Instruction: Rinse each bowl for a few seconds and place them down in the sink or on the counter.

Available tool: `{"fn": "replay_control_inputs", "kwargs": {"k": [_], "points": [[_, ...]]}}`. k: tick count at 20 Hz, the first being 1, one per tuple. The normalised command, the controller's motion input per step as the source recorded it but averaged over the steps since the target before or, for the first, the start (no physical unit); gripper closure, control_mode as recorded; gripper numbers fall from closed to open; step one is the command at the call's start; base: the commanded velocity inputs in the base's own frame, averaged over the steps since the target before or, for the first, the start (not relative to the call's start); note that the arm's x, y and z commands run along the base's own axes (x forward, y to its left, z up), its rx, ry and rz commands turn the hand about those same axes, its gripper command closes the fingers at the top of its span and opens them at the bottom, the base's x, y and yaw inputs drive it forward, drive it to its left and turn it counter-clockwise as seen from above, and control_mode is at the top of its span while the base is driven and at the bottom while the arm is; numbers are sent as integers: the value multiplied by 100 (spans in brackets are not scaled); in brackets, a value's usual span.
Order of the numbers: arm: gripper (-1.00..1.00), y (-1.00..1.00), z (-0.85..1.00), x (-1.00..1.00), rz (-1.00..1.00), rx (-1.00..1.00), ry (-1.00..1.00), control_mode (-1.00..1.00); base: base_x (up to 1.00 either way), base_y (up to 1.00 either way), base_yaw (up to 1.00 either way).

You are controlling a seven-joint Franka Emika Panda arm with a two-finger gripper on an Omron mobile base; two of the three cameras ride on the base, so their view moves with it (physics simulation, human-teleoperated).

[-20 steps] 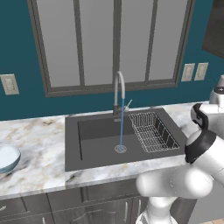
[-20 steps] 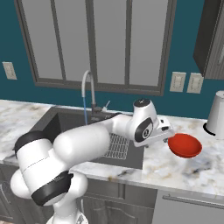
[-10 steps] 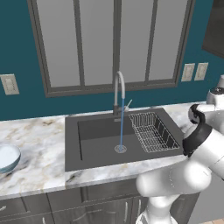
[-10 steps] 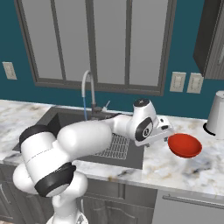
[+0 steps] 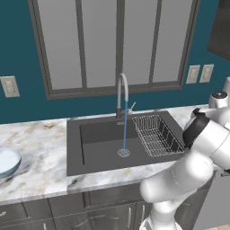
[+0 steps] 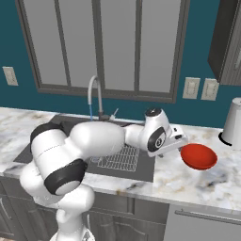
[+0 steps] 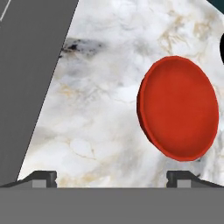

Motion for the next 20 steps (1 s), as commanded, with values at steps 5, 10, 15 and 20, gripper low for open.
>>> {"fn": "replay_control_inputs", "kwargs": {"k": [5,10,15,20], "points": [[-100,-25,-4,14,0,0,0,-100,0,0,0],[-100,-15,-8,15,0,0,0,-100,0,0,0],[-100,-11,-10,14,0,0,0,-100,0,0,0],[-100,-25,-8,10,0,0,0,-100,0,0,0]]}}
